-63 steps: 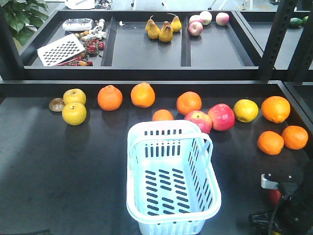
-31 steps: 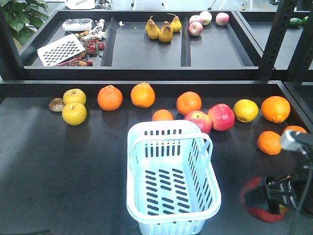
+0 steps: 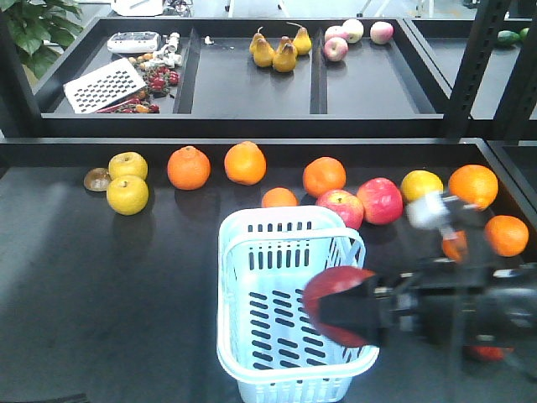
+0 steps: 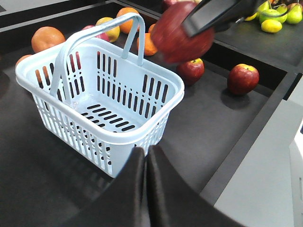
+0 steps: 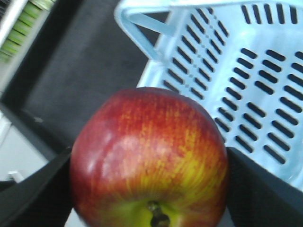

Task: Pick three apples into basket with both arms
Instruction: 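Carry the apple over the basket and release it with the right gripper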

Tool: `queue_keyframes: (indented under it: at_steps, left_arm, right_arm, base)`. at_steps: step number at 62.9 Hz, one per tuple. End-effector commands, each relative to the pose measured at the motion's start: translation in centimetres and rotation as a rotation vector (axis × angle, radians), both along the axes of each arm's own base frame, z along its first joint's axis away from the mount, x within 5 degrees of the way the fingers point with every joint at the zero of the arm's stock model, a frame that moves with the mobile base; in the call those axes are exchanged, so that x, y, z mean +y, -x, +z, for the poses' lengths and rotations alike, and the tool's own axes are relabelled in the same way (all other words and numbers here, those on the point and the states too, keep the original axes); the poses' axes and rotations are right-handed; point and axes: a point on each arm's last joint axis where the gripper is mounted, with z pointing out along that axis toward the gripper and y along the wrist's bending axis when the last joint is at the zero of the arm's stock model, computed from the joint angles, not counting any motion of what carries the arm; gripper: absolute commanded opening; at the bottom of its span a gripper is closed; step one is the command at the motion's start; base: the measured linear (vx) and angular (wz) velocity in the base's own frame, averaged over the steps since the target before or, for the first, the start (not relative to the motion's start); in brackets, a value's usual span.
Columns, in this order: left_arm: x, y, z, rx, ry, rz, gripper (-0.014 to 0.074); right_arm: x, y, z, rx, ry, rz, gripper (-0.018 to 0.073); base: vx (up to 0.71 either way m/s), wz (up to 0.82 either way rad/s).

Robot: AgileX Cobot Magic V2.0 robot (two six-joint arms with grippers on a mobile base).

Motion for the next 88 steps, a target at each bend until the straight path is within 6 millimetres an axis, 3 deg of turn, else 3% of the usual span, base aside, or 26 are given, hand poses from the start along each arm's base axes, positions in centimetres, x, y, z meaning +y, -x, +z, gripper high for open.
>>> queue_keyframes:
  at_steps: [1,12,27,36,49,57,64,72,78,88]
  left_arm:
    - [0.0,-0.3,0.9,-0.016,0.048,0.028,-0.0006]
    - [0.0,-0.3,0.9,-0.015,0.047,0.027,-0.0006]
    - [0.0,-0.3,0.9,-0.015,0.047,0.027,-0.0006]
    - [0.0,-0.3,0.9,-0.015,0.047,0.027,-0.0006]
    - [0.0,-0.3,0.9,-0.015,0.047,0.027,-0.0006]
    - [0.0,-0.3,0.9,-0.015,0.047,0.027,-0.0006]
    - [0.0,-0.3,0.9,-0.015,0.047,0.027,-0.0006]
    - [0.0,-0.3,0.9,-0.015,0.047,0.027,-0.0006]
    - [0.0,-0.3,0.9,-0.015,0.047,0.027,-0.0006]
    - [0.0,-0.3,0.9,-0.015,0.047,0.027,-0.0006]
  right_arm:
    - [1.5,-1.8,-0.2,-0.082,0.033,-0.022,0.0009]
    - [2.8,-3.9,-2.0,-0.046,0.078,-0.005,0.0154]
    - [3.1,-5.0,-3.1,-0.024,0.106,-0.002,0.0559]
    - [3.0,-5.0,-3.1,-0.047,0.119,0.016,0.0635]
    - [3.0,-5.0,-3.1,-0.046,0.118,0.010,0.0585]
    - [3.1,-4.7,-3.0,0.015,0.082,-0.003,0.0473]
    - [2.9,-4.2,-2.7,0.049,0.065,0.038,0.0288]
    - [1.6,-3.4,-1.4,0.035,0.096,0.059,-0.0011]
    - [0.0,-2.7,-0.3,0.038,0.138,0.029,-0.0009]
    - [-4.6,-1.8,1.4,0.015,0.297,-0.150,-0.0001]
  base:
    - [0.00,0.00]
    - [0.00,0.00]
    - [0.00,0.00]
    - [0.00,0.00]
    - [0.00,0.00]
    - [0.00,0.00]
    - [0.00,0.00]
    - [0.00,0.00]
    - [0.00,0.00]
    - [0.00,0.00]
